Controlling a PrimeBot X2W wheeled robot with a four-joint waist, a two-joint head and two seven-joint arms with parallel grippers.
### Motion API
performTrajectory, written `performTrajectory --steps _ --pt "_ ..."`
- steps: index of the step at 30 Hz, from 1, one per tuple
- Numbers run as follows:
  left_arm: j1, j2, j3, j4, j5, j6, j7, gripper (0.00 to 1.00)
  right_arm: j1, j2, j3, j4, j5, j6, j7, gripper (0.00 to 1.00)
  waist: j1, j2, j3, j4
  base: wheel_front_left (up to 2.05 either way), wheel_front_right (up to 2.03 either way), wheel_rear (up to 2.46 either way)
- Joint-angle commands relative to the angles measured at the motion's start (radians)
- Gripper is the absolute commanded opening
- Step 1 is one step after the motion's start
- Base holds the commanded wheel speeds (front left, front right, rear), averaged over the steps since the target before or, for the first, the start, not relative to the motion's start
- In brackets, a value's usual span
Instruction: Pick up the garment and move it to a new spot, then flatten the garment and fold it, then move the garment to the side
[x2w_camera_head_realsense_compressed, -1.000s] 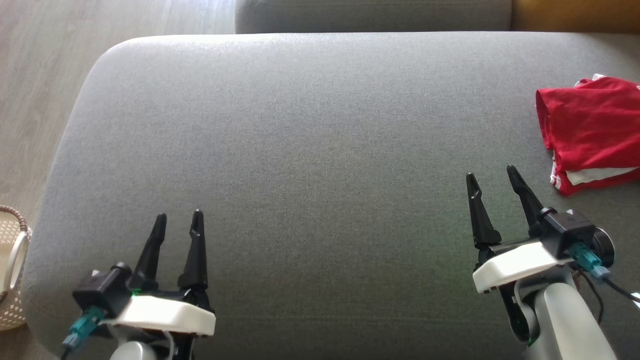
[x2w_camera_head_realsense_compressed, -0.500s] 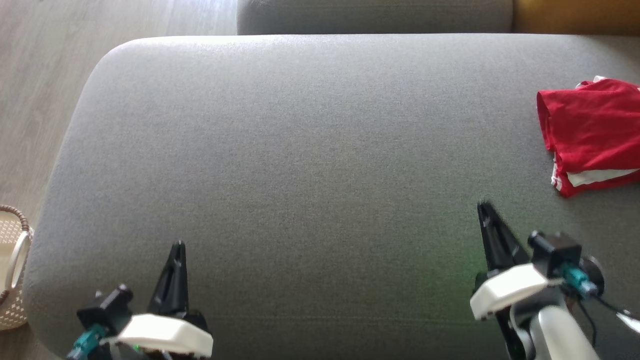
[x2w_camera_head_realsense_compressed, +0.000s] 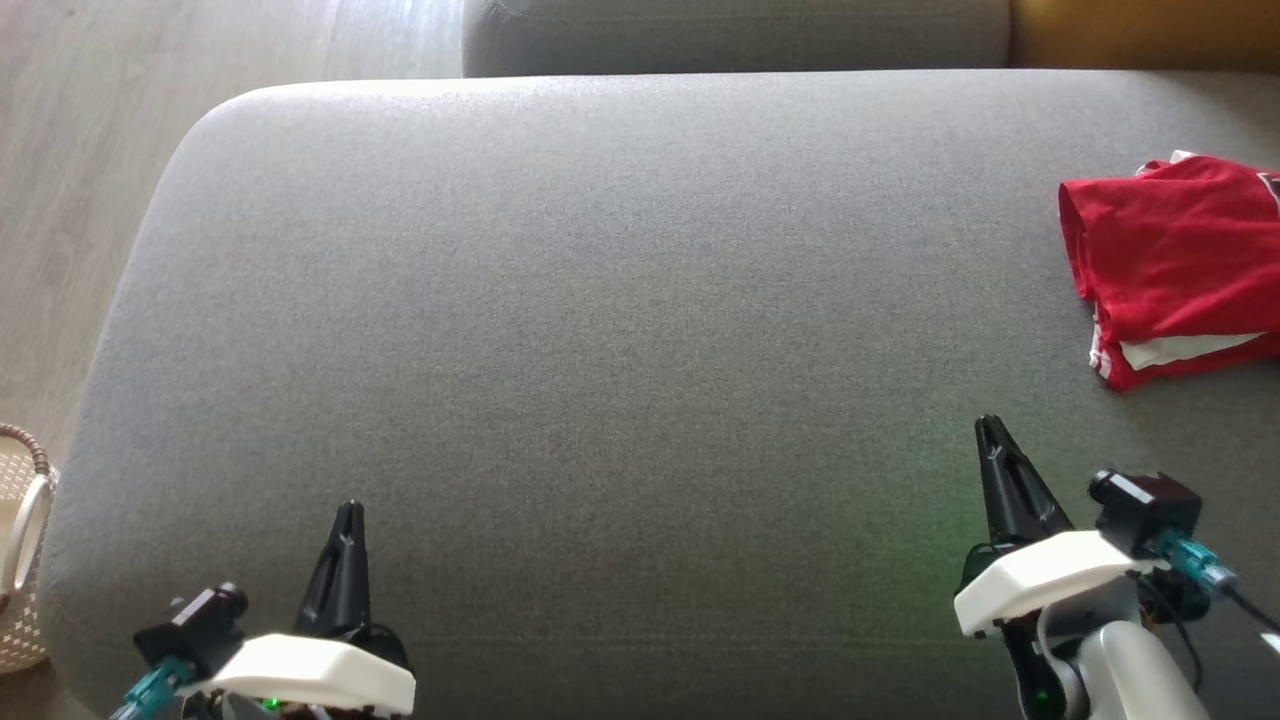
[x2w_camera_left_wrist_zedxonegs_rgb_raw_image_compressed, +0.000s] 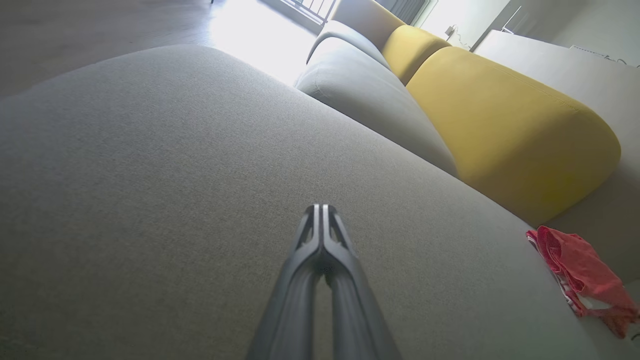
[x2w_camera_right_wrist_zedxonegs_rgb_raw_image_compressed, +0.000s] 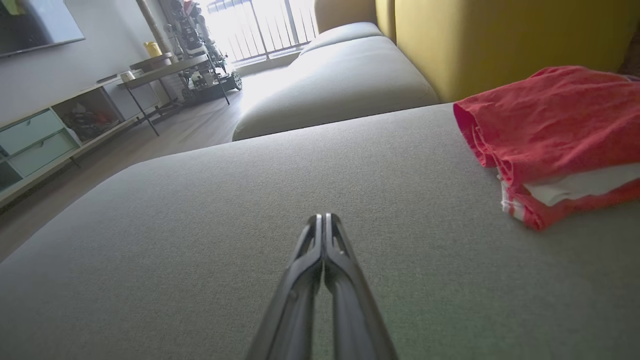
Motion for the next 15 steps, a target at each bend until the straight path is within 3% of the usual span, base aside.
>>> performTrajectory --steps 1,15 --pt "-0.05 0.008 0.014 -0.028 -0.026 -0.005 0.004 0.0 -0.036 0.001 -0.008 -0.038 0.032 0.0 0.008 0.0 0.0 -0.0001 -0.001 -0.001 0.0 0.0 0.0" --pt "-0.069 0.014 0.033 -0.02 -0.167 -0.01 0.039 0.0 -0.033 0.002 -0.023 -0.046 0.199 0.0 0.049 0.0 0.0 -0.0001 -0.008 -0.013 0.0 0.0 0.0"
